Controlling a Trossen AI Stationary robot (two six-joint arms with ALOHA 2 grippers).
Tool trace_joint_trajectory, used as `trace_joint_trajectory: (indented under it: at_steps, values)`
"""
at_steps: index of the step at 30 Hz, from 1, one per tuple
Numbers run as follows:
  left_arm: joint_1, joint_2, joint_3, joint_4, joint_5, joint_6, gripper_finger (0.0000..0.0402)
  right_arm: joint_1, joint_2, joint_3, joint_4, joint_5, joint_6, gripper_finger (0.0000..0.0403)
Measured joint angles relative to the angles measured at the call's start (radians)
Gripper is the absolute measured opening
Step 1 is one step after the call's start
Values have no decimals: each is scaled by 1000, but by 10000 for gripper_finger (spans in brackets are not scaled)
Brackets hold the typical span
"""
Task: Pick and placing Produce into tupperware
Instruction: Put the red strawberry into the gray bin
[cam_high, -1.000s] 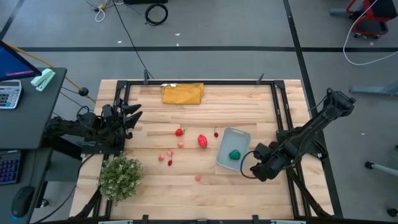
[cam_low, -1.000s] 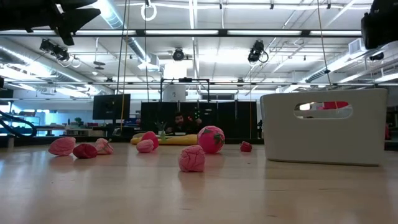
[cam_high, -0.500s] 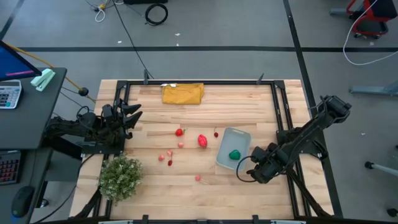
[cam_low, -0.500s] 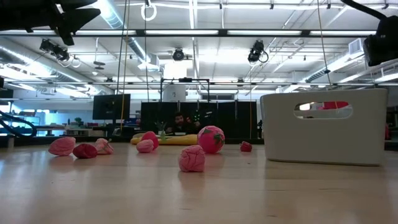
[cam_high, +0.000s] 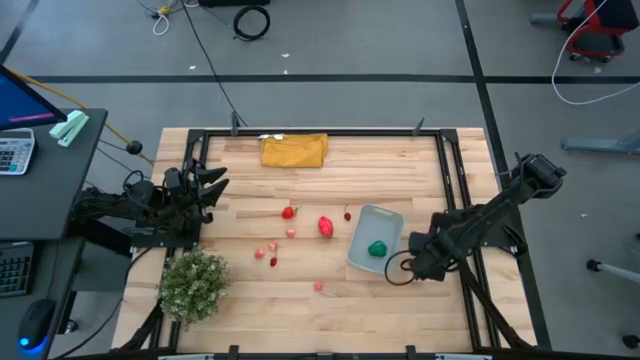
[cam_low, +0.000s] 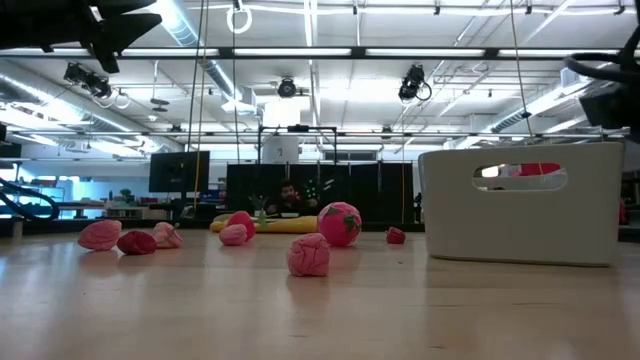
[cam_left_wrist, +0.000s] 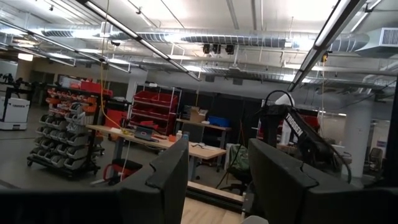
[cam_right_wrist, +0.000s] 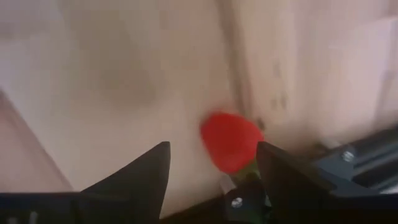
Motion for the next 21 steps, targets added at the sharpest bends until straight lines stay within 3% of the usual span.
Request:
trace_joint_trajectory:
  at_steps: [7,15,21]
  values:
    - [0,0,0,0,0,0,172,-50,0,-60,20,-43,-150,245]
    - [0,0,0,0,0,2,172,-111,0,-116,86,-15,-196,245]
    - [0,0,0,0,0,1,172,-118,0,-154,137,-49,-215,244]
